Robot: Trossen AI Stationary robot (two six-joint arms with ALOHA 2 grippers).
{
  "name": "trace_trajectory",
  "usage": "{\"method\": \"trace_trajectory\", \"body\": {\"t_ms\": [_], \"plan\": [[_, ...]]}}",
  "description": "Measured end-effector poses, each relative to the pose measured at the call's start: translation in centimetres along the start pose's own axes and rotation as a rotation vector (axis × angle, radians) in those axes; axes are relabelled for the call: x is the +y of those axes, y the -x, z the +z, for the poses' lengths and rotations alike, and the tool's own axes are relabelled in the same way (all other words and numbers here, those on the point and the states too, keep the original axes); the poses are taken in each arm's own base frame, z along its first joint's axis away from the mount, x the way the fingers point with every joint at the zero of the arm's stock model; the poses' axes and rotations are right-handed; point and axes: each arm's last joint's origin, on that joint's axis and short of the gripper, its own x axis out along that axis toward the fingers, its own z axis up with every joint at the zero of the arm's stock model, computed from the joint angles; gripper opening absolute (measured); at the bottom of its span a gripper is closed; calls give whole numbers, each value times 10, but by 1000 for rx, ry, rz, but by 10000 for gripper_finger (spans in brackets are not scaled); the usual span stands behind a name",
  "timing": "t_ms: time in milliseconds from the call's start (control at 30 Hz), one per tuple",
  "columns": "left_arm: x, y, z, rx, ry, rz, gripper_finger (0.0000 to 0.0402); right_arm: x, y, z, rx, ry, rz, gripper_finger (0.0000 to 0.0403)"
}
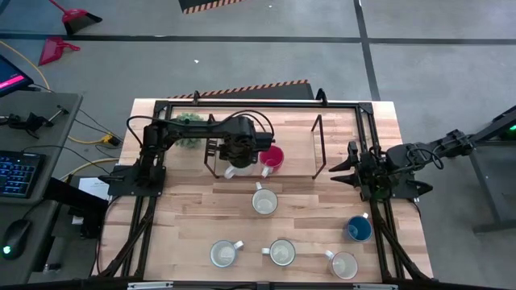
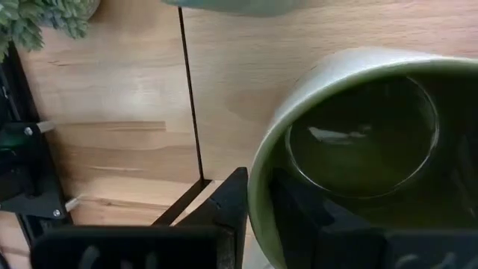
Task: Place coffee mugs
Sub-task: Put the white mug on the shelf, then adjust the mugs on the shelf
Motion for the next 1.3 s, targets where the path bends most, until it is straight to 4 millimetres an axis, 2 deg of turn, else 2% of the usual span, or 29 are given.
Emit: {"method": "trace_trajectory", "body": {"t_ms": [233,567,833,1033,1167,1300], "plan": [[0,0,0,1,-38,2,66,0,0,0,1,11,0,103],[2,11,0,5,-66,-40,124,0,0,0,2,11,-1,103],[2,36,6,-45,-118,-134,141,0,0,0,4,12,-1,103],[12,55,14,-81,-113,-197,141,0,0,0,5,19,-1,103],[26,80,13,-142,-171,-276,141,0,0,-1,7,20,-1,103],[51,115,6,-270,-215,-366,137,0,0,-1,7,55,-1,103]]}}
